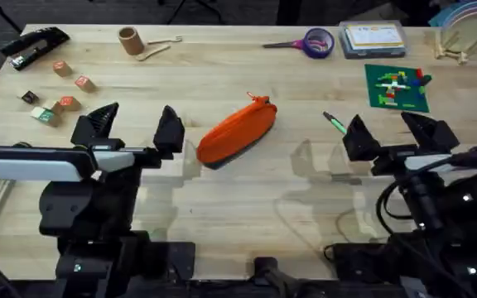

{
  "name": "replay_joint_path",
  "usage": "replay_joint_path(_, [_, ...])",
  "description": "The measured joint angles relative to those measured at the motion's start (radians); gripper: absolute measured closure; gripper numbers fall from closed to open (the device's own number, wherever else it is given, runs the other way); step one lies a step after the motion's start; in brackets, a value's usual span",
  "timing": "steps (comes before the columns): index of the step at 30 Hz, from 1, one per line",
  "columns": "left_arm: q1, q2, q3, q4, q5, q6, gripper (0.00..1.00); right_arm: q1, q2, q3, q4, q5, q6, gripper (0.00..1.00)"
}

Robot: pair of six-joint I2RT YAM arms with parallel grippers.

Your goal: Unzip the bag, pick up the pens from the table one at a time and place them inside, then zip the bag closed.

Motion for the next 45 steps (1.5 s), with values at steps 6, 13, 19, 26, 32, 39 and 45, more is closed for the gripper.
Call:
replay_joint_path(6, [0.000, 0.000, 0.015, -0.028, 0.000, 0.000, 0.007, 0.000, 0.000, 0.038, -0.077, -0.027, 0.000, 0.004])
replay_joint_path(13, [0.000, 0.004, 0.119, -0.072, -0.001, 0.000, 0.007, 0.000, 0.002, 0.158, -0.272, -0.042, 0.001, 0.004])
replay_joint_path(19, [0.000, 0.163, 0.325, -0.163, -0.001, 0.000, 0.007, 0.000, 0.064, 0.349, -0.354, -0.050, 0.002, 0.003])
replay_joint_path(26, [-0.001, 0.406, 0.526, -0.192, 0.004, 0.000, 0.007, 0.000, 0.262, 0.553, -0.463, -0.050, 0.004, 0.003])
replay_joint_path(32, [-0.005, 0.584, 0.668, -0.229, 0.026, 0.000, 0.007, 0.000, 0.478, 0.779, -0.602, -0.050, 0.004, 0.003])
replay_joint_path(39, [-0.005, 0.751, 0.841, -0.370, 0.057, 0.000, 0.007, 0.000, 0.660, 0.958, -0.707, -0.050, 0.004, 0.003])
replay_joint_path(45, [-0.005, 0.808, 0.946, -0.450, 0.086, 0.000, 0.007, 0.000, 0.703, 1.012, -0.746, -0.051, 0.003, 0.003])
